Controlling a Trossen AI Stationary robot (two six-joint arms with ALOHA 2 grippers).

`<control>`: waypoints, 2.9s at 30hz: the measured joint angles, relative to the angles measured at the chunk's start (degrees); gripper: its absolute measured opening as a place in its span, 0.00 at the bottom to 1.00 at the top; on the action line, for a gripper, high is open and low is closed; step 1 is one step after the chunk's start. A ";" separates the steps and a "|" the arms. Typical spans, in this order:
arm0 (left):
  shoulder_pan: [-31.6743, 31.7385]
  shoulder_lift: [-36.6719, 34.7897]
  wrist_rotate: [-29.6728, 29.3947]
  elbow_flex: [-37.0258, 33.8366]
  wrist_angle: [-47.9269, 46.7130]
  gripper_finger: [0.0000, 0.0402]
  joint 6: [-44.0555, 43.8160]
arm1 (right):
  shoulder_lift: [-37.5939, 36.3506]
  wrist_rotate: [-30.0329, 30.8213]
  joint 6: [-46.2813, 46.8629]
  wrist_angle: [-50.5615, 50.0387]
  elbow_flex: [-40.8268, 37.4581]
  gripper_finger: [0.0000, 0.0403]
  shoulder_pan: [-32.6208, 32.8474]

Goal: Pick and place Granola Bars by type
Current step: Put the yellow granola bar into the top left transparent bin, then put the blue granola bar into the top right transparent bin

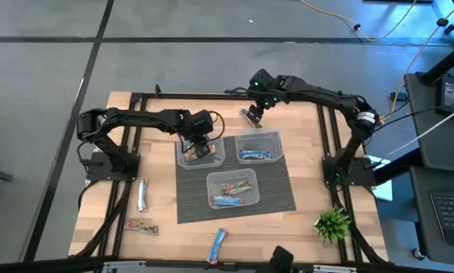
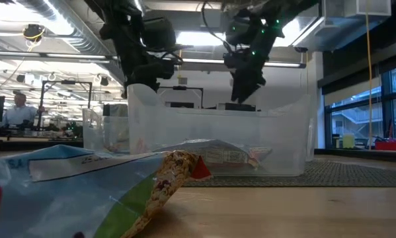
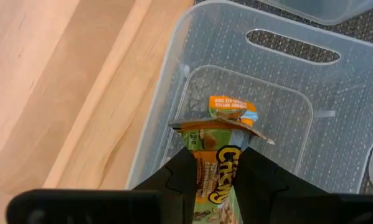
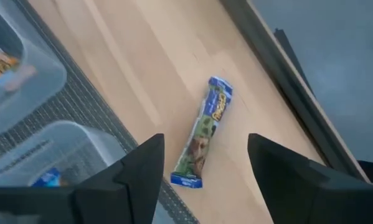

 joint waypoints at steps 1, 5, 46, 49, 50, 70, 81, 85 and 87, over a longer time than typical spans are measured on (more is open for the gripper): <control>0.00 0.00 -0.04 0.00 0.02 0.20 0.00 | 0.00 -0.31 -0.32 0.77 -1.01 0.58 -0.53; -0.02 0.00 -0.26 0.00 0.05 0.20 -1.46 | 0.00 -0.27 -1.58 3.56 -5.14 0.58 -2.15; -0.11 -0.07 1.55 0.00 -0.37 0.43 -3.54 | 8.48 -3.28 2.85 18.44 -14.10 0.58 -1.99; -0.11 -0.08 1.55 0.00 -0.40 0.42 -3.52 | 8.48 -3.56 2.82 15.19 -11.64 0.58 -2.02; -0.11 -0.08 1.55 0.00 -0.40 0.42 -3.50 | 8.44 -3.55 2.86 14.97 -10.92 0.58 -2.02; -0.11 -0.09 1.76 -0.02 -0.42 0.42 -3.08 | 14.79 -0.36 13.44 17.36 -8.88 0.58 -2.02; -0.11 -0.09 3.15 -0.02 -0.59 0.42 -3.04 | 15.28 -0.33 9.81 15.90 -8.88 0.38 -2.02; -0.11 -1.43 3.15 -0.04 -2.69 0.42 -3.14 | 15.28 -0.32 7.33 15.79 -8.88 0.25 -2.03; -0.11 -2.74 3.06 -0.04 -5.30 0.42 -4.71 | 15.28 -0.31 6.00 15.74 -8.88 0.19 -2.04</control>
